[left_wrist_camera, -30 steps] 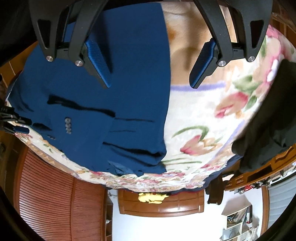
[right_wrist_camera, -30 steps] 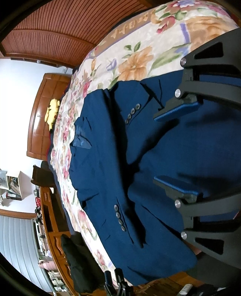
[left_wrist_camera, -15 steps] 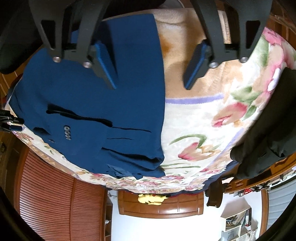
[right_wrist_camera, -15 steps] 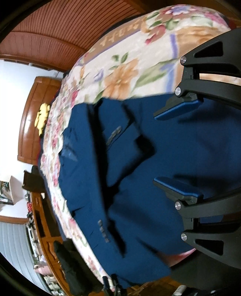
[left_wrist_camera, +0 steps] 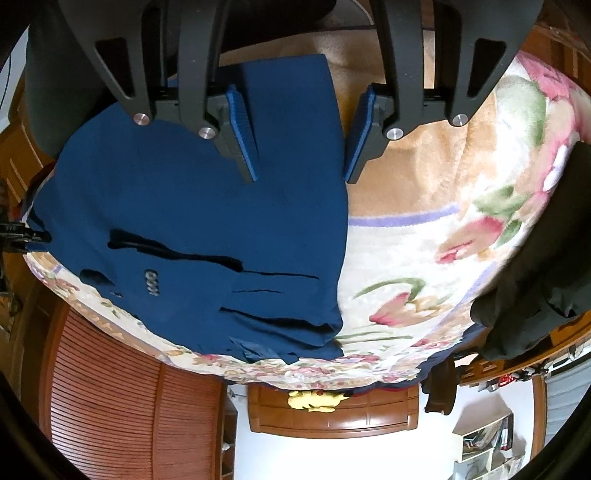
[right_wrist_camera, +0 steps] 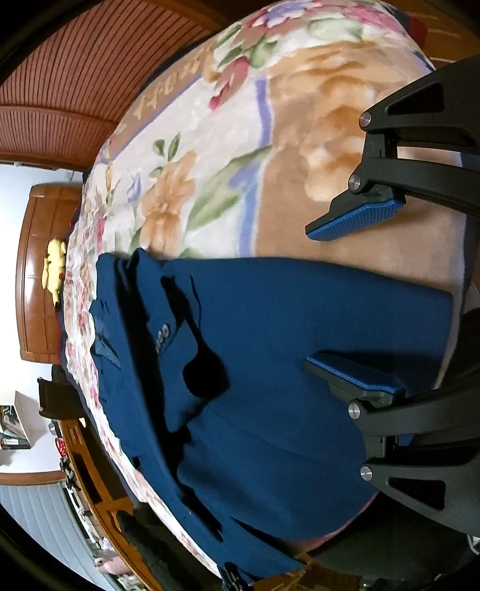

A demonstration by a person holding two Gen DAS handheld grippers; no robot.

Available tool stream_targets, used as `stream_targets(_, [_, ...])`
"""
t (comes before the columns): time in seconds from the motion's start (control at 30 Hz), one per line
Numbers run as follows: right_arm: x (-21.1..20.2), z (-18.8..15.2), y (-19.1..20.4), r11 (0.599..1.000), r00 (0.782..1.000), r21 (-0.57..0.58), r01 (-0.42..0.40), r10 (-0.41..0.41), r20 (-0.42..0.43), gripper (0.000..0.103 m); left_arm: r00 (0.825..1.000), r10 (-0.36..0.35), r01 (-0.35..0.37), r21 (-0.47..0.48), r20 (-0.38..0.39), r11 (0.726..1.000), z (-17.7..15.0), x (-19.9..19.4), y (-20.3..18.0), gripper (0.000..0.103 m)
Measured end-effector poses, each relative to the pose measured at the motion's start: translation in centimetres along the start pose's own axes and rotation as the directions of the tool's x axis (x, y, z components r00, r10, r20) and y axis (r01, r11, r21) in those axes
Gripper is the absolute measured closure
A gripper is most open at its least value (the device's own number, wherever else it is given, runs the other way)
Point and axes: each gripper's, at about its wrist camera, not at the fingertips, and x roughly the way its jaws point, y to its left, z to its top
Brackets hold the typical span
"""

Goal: Fold large clothes
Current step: 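Move both tools open to the jacket hem, then close both tools on the hem and lift it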

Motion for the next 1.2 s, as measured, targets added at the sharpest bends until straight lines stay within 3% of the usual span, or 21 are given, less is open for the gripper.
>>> stream_targets(0.1, [0.1,-0.4,-0.3,1.000,1.000,-0.009,-0.024,0.024,-0.005,0.038,1.000,0.003,-0.003,0.005,-0.005,1.000,0.0,-0.2,-0.1,0.067])
stream_targets(0.33, [0.2,-1.0,0.1,0.999,1.000,-0.018,-0.031,0.031,0.003,0.038,1.000,-0.011,0.011,-0.007,-0.012,1.000,-0.6,-0.5,0.4,0.067])
stream_targets(0.37, [0.1,-1.0,0.1,0.999,0.999,-0.017,-0.034,0.034,0.005,0.040,1.000,-0.013,0.013,-0.008,-0.014,1.000,-0.6,-0.5,0.4,0.070])
stream_targets(0.4, [0.0,-1.1,0.2,0.999,0.999,-0.018,-0.042,0.042,0.006,0.042,1.000,-0.017,0.017,-0.007,-0.017,1.000,-0.6,-0.6,0.3,0.080])
stream_targets(0.5, [-0.3,-1.2,0.5,0.998,0.998,-0.032,-0.053,0.053,0.020,0.064,0.999,-0.038,0.037,-0.023,-0.019,0.999,0.0,-1.3,0.0,0.095])
stream_targets(0.53, [-0.5,-1.0,0.6,0.998,0.998,-0.040,-0.052,0.053,0.029,0.082,0.999,-0.046,0.046,-0.014,0.004,0.999,0.5,-2.1,-0.5,0.096])
stream_targets(0.57, [-0.8,-0.8,0.6,0.997,0.997,-0.044,-0.061,0.063,0.040,0.093,0.999,-0.042,0.042,0.002,0.028,0.999,1.0,-2.8,-1.0,0.097])
stream_targets(0.73, [-3.2,0.9,0.8,0.996,0.987,-0.052,-0.073,0.080,0.140,0.096,0.984,-0.051,0.044,0.045,0.171,0.998,4.8,-7.2,-3.0,0.100])
stream_targets(1.0, [-8.5,3.8,0.1,0.998,0.953,-0.036,-0.049,0.057,0.298,0.097,0.962,-0.056,0.040,0.063,0.267,0.997,9.3,-9.9,-3.7,0.100])
stream_targets(1.2, [-11.5,5.1,1.3,0.997,0.927,-0.067,-0.042,0.064,0.369,0.098,0.931,-0.109,0.071,0.120,0.349,0.990,13.0,-13.2,-6.1,0.100])
